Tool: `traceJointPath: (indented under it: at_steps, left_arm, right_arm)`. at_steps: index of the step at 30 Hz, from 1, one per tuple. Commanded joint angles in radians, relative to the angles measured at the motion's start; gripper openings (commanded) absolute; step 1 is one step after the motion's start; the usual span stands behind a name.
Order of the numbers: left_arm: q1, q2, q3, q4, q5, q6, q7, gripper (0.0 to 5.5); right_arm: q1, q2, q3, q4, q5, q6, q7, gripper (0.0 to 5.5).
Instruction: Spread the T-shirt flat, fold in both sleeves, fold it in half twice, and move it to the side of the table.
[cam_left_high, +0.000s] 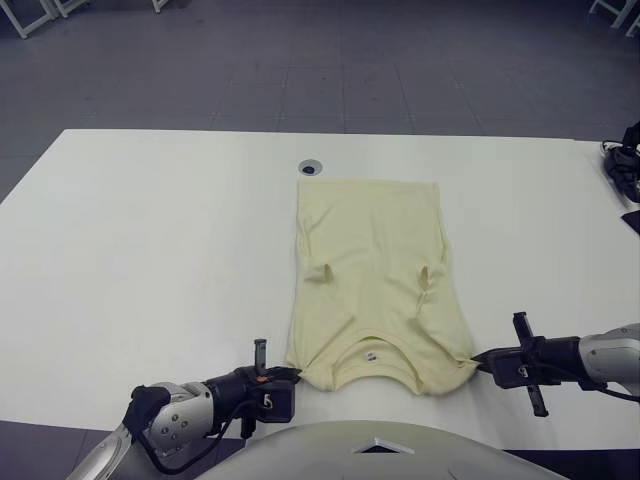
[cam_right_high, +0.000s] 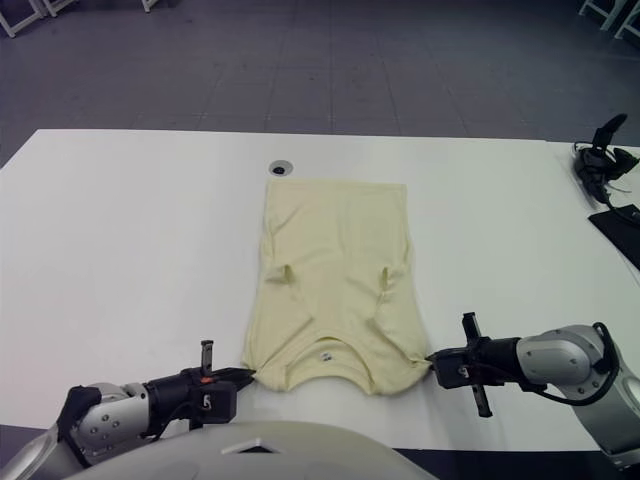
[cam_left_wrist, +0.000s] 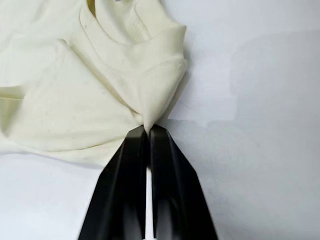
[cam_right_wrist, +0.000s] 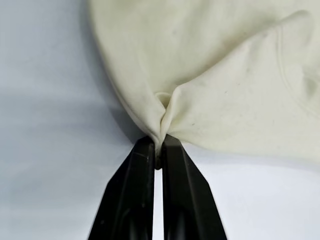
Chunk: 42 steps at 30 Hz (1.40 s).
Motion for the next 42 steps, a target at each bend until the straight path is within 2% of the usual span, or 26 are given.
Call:
traceJointPath:
  at_steps: [1,8,12,17,20,24,27,31,37,42]
  left_arm:
    - [0.033,0.102,0.114,-0.05,-0.146,-0.058,-0.086,0.0]
    - [0.051,0.224,0.43,-0.147,-0.524,-0.079,-0.279,0.0]
    - [0.101,0.25,0.566,-0.175,-0.662,-0.066,-0.385,0.0]
    - [0.15,0.244,0.677,-0.194,-0.806,-0.036,-0.486,0.0]
    - [0.173,0.245,0.749,-0.155,-0.896,0.0,-0.56,0.0]
    - [0.069,0.265,0.743,-0.073,-0.992,0.059,-0.59,0.0]
    - [-0.118,0.269,0.672,0.029,-1.129,0.157,-0.557,0.0]
    - [-0.36,0.233,0.497,0.203,-1.071,0.232,-0.516,0.0]
    - [-0.751,0.056,0.29,0.48,-0.948,0.284,-0.413,0.0]
    - [-0.94,-0.066,0.198,0.721,-0.748,0.215,-0.294,0.0]
  right_arm:
    - [0.036,-0.026,-0.061,-0.077,0.055,0.014,0.033,0.01]
    - [0.167,-0.022,-0.278,-0.288,0.217,0.041,0.168,0.01]
    - [0.228,-0.01,-0.386,-0.33,0.272,0.013,0.257,0.01]
    - [0.281,0.007,-0.487,-0.403,0.355,0.041,0.35,0.01]
    - [0.257,-0.007,-0.518,-0.357,0.37,0.035,0.388,0.01]
    - [0.196,-0.015,-0.548,-0.328,0.448,0.086,0.398,0.01]
    - [0.076,-0.035,-0.499,-0.284,0.518,0.11,0.361,0.01]
    - [-0.162,-0.1,-0.356,-0.165,0.617,0.21,0.323,0.01]
    - [-0.592,-0.026,0.01,0.109,0.454,0.244,0.266,0.01]
    - [-0.805,0.059,0.173,0.343,0.31,0.243,0.239,0.01]
